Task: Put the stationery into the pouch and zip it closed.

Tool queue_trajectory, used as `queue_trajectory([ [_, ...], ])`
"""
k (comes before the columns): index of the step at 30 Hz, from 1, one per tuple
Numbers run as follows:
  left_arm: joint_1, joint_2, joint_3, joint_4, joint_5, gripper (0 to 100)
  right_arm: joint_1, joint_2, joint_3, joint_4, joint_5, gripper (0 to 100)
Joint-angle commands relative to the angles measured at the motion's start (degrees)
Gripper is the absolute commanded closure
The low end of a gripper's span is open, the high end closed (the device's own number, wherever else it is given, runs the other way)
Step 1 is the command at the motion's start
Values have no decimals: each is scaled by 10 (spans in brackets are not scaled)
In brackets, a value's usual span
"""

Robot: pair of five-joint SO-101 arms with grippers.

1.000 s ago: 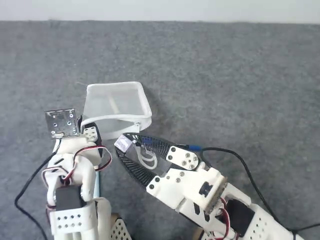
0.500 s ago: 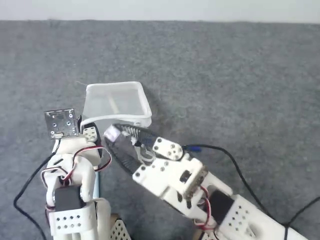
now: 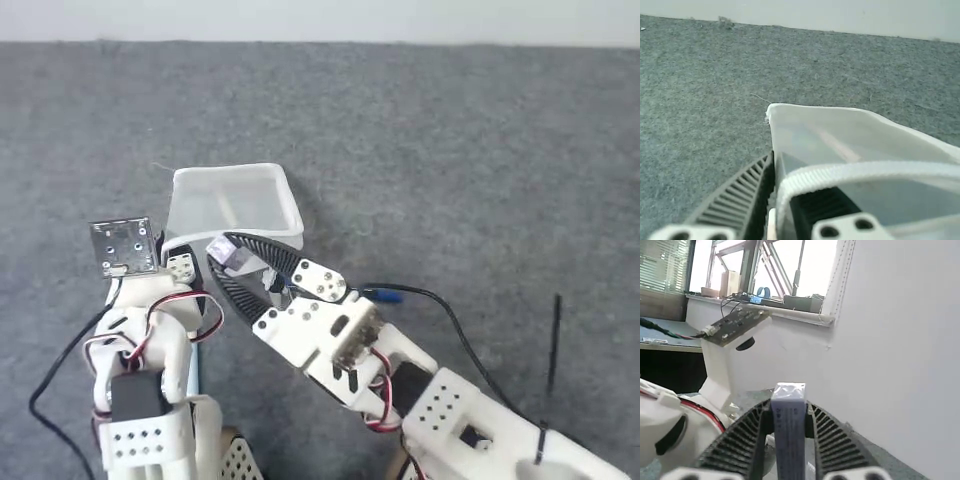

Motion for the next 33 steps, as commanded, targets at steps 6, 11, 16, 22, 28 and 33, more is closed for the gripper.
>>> queue_trajectory([
  [6,5,-9,-29,-13,5,987,20,111,-15,-104,8,993],
  [11,5,-9,-29,-13,5,987,66,176,-34,-140,4,993],
  [16,5,-9,-28,-13,5,987,68,239,-40,-187,6,993],
  [22,5,-9,-28,-13,5,987,65,287,-47,-218,8,992],
  [28,4,-9,-28,-13,5,987,65,302,-57,-182,8,967],
  [33,4,-9,-28,-13,5,987,44,301,-47,-182,42,987],
])
